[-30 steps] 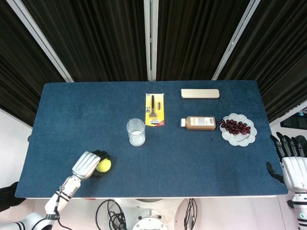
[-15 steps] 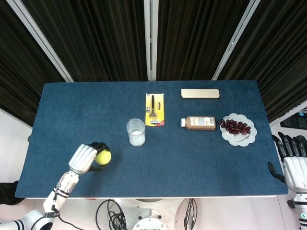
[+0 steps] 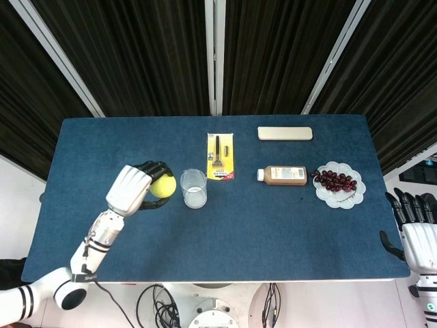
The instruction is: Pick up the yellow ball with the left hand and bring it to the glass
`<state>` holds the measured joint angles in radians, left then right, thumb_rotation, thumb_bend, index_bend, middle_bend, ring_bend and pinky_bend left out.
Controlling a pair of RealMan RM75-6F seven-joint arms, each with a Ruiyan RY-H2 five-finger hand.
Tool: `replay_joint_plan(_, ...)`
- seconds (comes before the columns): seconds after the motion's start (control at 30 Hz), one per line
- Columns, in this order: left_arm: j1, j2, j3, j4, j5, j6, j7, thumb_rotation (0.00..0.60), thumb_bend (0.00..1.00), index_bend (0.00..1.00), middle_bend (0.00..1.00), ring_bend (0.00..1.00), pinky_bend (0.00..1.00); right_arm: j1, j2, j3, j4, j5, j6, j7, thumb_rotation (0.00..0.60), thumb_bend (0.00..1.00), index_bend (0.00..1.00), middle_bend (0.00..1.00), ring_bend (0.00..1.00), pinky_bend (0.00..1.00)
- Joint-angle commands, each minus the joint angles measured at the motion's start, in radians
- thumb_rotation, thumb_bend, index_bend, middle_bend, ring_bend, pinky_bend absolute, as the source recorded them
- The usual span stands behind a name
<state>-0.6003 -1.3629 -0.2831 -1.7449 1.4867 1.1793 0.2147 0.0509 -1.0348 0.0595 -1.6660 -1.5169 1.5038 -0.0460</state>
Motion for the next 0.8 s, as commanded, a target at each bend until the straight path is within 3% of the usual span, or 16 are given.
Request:
replay_joint_plan(0.03, -0.042, -0.025, -0.015, 0.004, -0.043, -0.047, 0.023, 0.6, 0.26, 0.47, 0.47, 0.48, 0.73, 0.002, 0.0, 0.0, 0.004, 0.003, -0.005, 0.004, 0.6, 0.32, 0.0, 0.0, 0.0, 0.0)
replay_joint_plan(0.23, -0.122, -0.102, -0.038, 0.091, -0.145, -0.124, 0.062, 0.6, 0.28, 0.47, 0.47, 0.48, 0.72, 0.003, -0.007, 0.0, 0.021, 0.012, -0.014, 0.025, 0.6, 0.32, 0.0, 0.0, 0.0, 0.0)
replay_joint_plan(0.53, -0.159, -0.151, -0.022, 0.146, -0.16, -0.122, 0.056, 0.6, 0.28, 0.46, 0.46, 0.47, 0.71, 0.002, 0.001, 0.004, 0.036, 0.018, -0.014, 0.052, 0.6, 0.32, 0.0, 0.0, 0.0, 0.0)
replay_joint_plan(0.73, -0.168, -0.166, -0.016, 0.182, -0.177, -0.12, 0.027, 0.6, 0.25, 0.4, 0.44, 0.46, 0.7, 0.003, 0.0, 0.004, 0.041, 0.017, -0.015, 0.06, 0.6, 0.32, 0.0, 0.0, 0.0, 0.0)
replay_joint_plan(0.8, -0.173, -0.164, -0.013, 0.183, -0.186, -0.13, 0.02, 0.6, 0.22, 0.32, 0.38, 0.41, 0.65, 0.004, 0.001, 0.005, 0.042, 0.018, -0.016, 0.062, 0.6, 0.32, 0.0, 0.0, 0.0, 0.0)
